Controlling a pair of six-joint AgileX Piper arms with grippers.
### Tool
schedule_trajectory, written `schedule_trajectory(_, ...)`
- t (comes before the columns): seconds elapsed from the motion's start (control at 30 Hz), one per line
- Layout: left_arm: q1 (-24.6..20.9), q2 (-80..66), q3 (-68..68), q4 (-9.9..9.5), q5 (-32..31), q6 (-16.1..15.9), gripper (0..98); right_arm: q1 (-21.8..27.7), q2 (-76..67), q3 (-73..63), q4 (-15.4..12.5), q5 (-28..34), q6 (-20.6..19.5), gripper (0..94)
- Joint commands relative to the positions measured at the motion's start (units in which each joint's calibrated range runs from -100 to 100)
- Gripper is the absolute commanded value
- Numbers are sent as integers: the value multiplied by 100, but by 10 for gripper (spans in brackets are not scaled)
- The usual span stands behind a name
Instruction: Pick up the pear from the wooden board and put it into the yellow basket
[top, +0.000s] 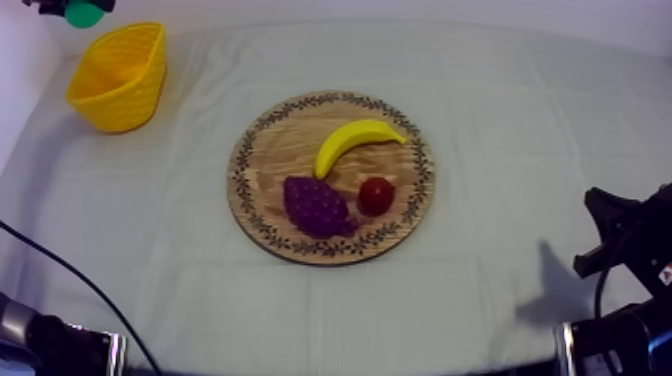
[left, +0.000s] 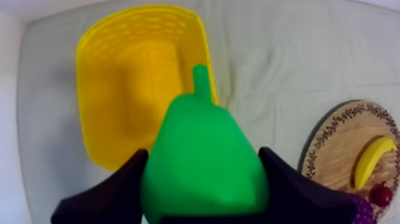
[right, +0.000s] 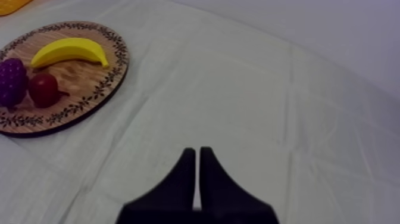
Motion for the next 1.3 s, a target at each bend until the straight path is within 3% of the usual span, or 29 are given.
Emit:
schedule_trajectory(0.0,-27,178,-11,-2,-40,-9,467,-1,-4,-5,-1,4,0,4)
schedule_trajectory(0.33,-180,1280,-434,-36,-254,-48,465,-1,-4,-5,-1,4,0,4)
schedule_trajectory(1.0,-404,3554,-2609,-96,-155,-112,453,-1,-4,-5,-1,4,0,4)
schedule_trajectory(1.13,-446,3796,-2776,-93,-133,-119,491,-1,-4,-5,-1,4,0,4)
schedule_trajectory(1.27,-459,3882,-2763,-98,-91,-122,597,-1,-4,-5,-1,4,0,4)
